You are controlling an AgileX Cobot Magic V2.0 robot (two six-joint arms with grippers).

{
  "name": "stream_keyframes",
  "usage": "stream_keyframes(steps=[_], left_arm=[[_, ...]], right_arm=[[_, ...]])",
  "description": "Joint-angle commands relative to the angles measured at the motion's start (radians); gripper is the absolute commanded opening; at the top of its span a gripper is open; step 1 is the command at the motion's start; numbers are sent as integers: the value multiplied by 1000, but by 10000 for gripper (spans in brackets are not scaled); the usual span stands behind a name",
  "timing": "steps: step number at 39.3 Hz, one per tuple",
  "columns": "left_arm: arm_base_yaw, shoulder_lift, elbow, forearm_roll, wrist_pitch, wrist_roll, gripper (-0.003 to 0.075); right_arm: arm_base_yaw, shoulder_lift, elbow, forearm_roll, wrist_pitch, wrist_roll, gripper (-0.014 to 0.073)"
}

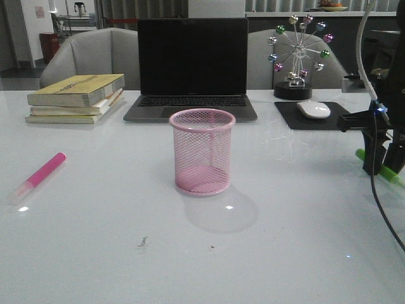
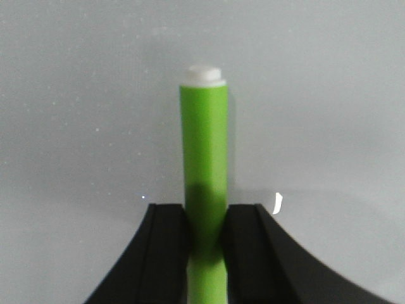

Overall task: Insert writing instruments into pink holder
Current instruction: 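Lift the green marker upright and carry it over the pink holder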

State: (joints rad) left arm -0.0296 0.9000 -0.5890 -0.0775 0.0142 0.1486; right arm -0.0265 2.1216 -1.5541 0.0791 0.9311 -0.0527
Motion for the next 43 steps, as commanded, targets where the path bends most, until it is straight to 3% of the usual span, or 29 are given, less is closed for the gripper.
stream_keyframes(steps=[1,11,19,32,43], left_arm=[[-7,-5,-37,-6,-92,-6,405],[-7,-5,-37,-6,-77,-6,405],[-7,-5,-37,-6,-58,-6,405],[-7,-5,-37,-6,-45,-6,405],[-7,-5,-37,-6,-45,-6,405]], right_arm=[[2,-31,-35,60,15,-10,57],[28,-147,-66,232,-65,-123,57],[105,-279,-62,247,-157,-164,57],[359,-453,137,247,-631,-193,57],[533,-469,314,242,-994,-194,57]])
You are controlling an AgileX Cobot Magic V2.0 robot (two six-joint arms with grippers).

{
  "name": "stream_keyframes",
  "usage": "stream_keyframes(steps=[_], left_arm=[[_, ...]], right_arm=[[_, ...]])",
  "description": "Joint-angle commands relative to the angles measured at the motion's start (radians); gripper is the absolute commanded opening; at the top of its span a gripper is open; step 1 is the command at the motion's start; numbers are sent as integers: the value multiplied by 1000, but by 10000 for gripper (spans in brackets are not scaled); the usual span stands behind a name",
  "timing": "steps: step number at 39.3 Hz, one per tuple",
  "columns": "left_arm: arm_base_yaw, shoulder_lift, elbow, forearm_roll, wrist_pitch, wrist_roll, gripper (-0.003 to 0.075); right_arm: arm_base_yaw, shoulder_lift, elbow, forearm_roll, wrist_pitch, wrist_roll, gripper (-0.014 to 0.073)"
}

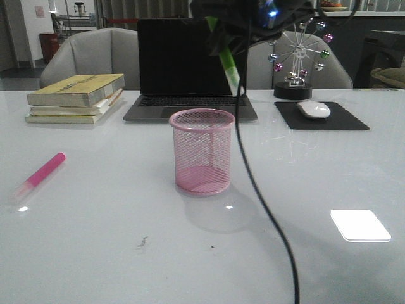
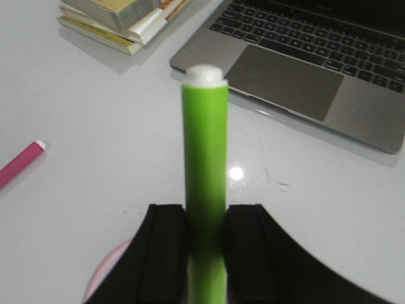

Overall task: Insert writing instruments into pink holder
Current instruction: 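Lift the green marker upright and carry it over the pink holder, then lower the green marker into the pink holder and open the right gripper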

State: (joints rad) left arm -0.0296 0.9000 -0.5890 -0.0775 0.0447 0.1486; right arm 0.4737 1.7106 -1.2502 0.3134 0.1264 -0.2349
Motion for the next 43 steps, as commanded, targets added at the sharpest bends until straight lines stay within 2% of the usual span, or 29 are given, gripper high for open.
stream_keyframes(steps=[1,11,27,30,37,39,43], left_arm=[[-7,-5,-37,-6,-75,-6,405],[-7,-5,-37,-6,-75,-6,405],[-7,-5,-37,-6,-75,-6,405],[-7,-5,-37,-6,-75,-6,405],[-7,-5,-37,-6,-75,-6,405],[-7,-5,-37,-6,-75,-6,405],[-7,-5,-37,-6,-75,-6,405]], right_arm=[[40,-58,21,8,-210,-11,57],[86,-51,141,8,-401,-11,57],[87,45,160,8,-353,-11,71],[87,45,160,8,-353,-11,134],[87,40,160,9,-354,-10,446],[87,33,159,9,-354,-10,475],[87,3,159,6,-346,-13,478]])
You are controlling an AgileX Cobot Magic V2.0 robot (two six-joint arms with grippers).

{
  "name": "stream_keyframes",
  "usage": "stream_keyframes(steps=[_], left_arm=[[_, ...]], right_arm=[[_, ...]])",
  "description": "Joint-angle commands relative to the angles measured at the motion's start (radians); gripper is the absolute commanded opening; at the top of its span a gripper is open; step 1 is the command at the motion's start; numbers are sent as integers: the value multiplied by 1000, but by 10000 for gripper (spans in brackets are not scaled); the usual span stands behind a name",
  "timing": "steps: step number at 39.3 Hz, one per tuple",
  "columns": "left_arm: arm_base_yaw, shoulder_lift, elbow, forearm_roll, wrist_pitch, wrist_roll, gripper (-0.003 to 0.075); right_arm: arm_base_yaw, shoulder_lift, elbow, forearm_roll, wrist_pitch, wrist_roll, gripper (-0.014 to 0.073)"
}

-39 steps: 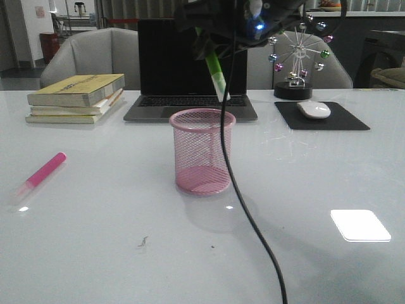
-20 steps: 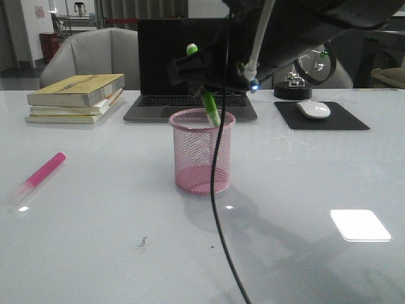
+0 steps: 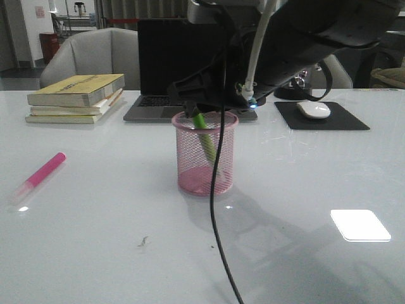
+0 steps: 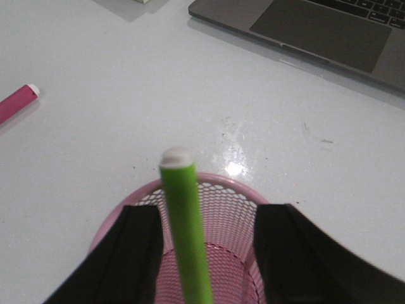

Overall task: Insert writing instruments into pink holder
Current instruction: 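Lower the green marker into the pink holder and open the right gripper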

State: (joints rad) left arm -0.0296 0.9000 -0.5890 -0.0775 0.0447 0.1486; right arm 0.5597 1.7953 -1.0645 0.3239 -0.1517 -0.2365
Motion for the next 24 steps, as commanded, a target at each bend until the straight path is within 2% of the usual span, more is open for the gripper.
stream_keyframes(steps=[1,7,10,16,24], left_arm=[[-7,-5,-37,-6,-75,-6,405],[-7,-5,-37,-6,-75,-6,405],[-7,-5,-37,-6,-75,-6,405],[-7,-5,-37,-6,-75,-6,405],[-7,-5,-37,-6,-77,-6,405]], right_arm=[[0,-89,-27,-5,-61,-11,478],[-42,-178,-27,-6,64,-19,477],[-93,-235,-27,-11,182,-19,472],[-229,-363,-27,-65,354,-19,445],[-415,-507,2,-152,487,-19,445]])
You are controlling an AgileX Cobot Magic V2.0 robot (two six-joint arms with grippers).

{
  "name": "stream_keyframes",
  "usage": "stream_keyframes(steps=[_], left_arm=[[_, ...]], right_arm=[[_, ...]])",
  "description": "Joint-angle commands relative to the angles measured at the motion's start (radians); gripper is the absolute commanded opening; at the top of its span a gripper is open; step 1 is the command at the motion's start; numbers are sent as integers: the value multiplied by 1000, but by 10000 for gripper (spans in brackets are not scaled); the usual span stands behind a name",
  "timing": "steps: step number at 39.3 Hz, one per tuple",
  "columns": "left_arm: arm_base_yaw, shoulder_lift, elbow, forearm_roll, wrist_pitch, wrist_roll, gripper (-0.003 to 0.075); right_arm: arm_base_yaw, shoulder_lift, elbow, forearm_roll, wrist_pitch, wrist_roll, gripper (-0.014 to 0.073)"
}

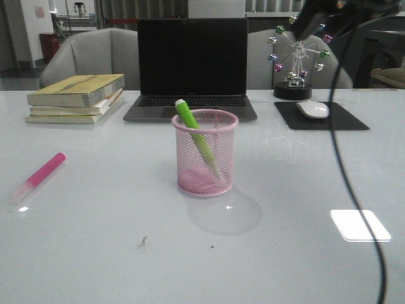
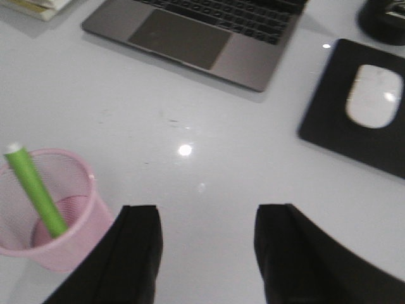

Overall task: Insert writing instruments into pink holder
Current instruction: 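Raise the right gripper away from the holder, then lower the left gripper onto the pink marker and close on it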

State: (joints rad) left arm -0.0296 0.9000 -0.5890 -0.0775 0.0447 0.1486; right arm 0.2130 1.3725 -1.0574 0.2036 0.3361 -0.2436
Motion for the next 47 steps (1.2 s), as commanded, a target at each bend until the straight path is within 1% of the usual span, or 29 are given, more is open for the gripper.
stream_keyframes(steps=[1,4,7,12,18,22,27,33,39,47], left_arm=[[-7,-5,-37,-6,-77,-6,405],[-7,-5,-37,-6,-77,-6,405],[-7,-5,-37,-6,-77,-6,406],[-7,-5,-37,-6,-73,-6,406],[-7,-5,-37,-6,-45,-6,406],[-19,-5,-47,-6,-32,-6,406],[-58,17,-90,-6,-12,-6,407],[-115,134,-199,-6,98,-6,407],[-121,289,-342,-10,248,-6,407],[-121,504,-524,-84,326,-12,407]], right_arm=[[-96,-103,6,-36,11,-12,445],[-177,-160,67,-38,48,-12,445],[-257,-220,161,-38,55,-13,445],[-324,-287,279,-38,55,-13,445],[-329,-340,374,-37,53,-13,445],[-329,-343,382,-37,69,-13,445],[-329,-343,382,-37,83,-13,445],[-329,-343,382,-37,94,-13,445],[-329,-343,382,-37,99,-13,445],[-329,-343,382,-37,100,-13,445]])
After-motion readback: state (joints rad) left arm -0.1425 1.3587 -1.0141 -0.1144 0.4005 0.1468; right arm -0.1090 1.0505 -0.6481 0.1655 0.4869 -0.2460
